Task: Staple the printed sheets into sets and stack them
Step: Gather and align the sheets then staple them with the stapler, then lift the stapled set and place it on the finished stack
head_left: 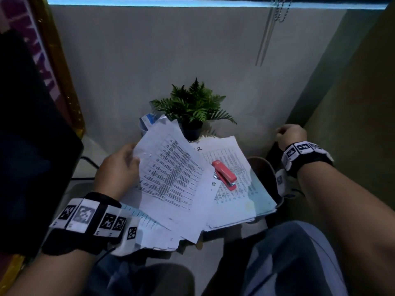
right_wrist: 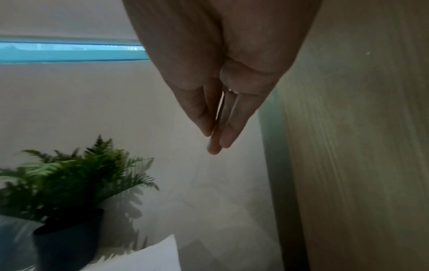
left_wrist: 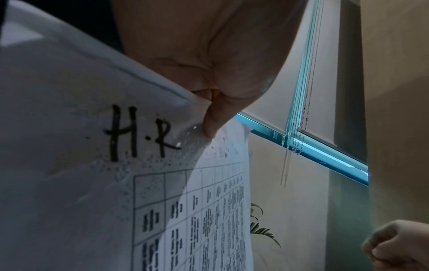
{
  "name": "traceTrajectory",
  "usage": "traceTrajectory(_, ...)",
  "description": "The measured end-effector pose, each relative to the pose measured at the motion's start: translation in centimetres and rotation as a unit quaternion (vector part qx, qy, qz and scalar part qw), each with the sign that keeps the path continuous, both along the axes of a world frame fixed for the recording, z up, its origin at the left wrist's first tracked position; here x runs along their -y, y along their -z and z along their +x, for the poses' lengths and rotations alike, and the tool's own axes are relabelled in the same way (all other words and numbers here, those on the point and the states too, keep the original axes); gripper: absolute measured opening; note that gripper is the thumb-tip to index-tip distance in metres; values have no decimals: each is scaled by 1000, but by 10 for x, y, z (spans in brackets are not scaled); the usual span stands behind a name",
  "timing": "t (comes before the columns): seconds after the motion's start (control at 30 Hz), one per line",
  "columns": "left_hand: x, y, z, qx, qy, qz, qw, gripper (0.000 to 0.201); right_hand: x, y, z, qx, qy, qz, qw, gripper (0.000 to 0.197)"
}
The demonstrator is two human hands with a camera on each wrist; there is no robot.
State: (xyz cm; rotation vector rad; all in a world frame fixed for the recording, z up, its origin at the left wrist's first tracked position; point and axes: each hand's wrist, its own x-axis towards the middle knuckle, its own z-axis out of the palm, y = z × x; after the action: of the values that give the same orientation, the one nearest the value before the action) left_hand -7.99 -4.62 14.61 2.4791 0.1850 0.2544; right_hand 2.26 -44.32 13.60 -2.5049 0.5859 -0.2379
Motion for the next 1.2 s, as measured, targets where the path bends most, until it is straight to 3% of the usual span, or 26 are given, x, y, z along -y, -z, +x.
traceTrajectory(0.1, 1, -2, 2, 5, -5, 3, 1000, 27, 2, -5, 2, -2, 5, 28, 1000, 31)
traceTrajectory(0.17, 0, -5, 4, 16, 8, 3, 1000, 27, -13, -9, -3, 18, -35, 82, 996, 33)
traceTrajectory(0.27, 1, -15, 6, 55, 49, 28, 997, 24, -55, -19, -19, 33, -178, 154, 971, 32)
traceTrajectory(0.4, 7, -40, 1, 135, 99, 93, 981, 18, -117, -42, -49, 3, -368, 150, 918, 75)
traceTrajectory(0.47, 10, -55, -3, 183, 136, 114, 967, 15, -142, -47, -55, -14, -392, 171, 904, 82)
traceTrajectory(0.53, 10, -65, -5, 201, 157, 116, 960, 16, -159, -52, -56, -6, -360, 234, 903, 73)
traceTrajectory(0.67, 5, -80, -10, 216, 121, 98, 964, 21, -168, -53, -64, 54, -324, 344, 880, 26)
traceTrajectory(0.87, 2, -88, -28, 230, 7, 141, 963, 56, -174, -57, -85, 122, -281, 449, 839, 24)
traceTrajectory(0.93, -9, -81, -29, 220, -43, 52, 973, 63, -173, -58, -91, 129, -270, 468, 832, 18)
traceTrajectory(1.0, -22, -67, -27, 152, -52, -173, 972, 102, -171, -59, -95, 127, -263, 480, 827, 9)
traceTrajectory(1.03, -26, -59, -26, 104, -34, -281, 954, 113, -170, -60, -96, 127, -261, 483, 826, 6)
traceTrajectory(1.07, -27, -52, -26, 62, -8, -345, 937, 106, -171, -61, -98, 132, -258, 483, 826, 6)
traceTrajectory(1.1, -25, -47, -27, 40, 9, -363, 931, 83, -172, -62, -100, 142, -253, 483, 826, 8)
traceTrajectory(1.17, -15, -42, -29, 58, 0, -332, 941, 26, -176, -64, -100, 171, -234, 482, 827, 20)
traceTrajectory(1.2, -10, -44, -30, 83, -17, -317, 945, 15, -179, -65, -101, 196, -220, 483, 825, 26)
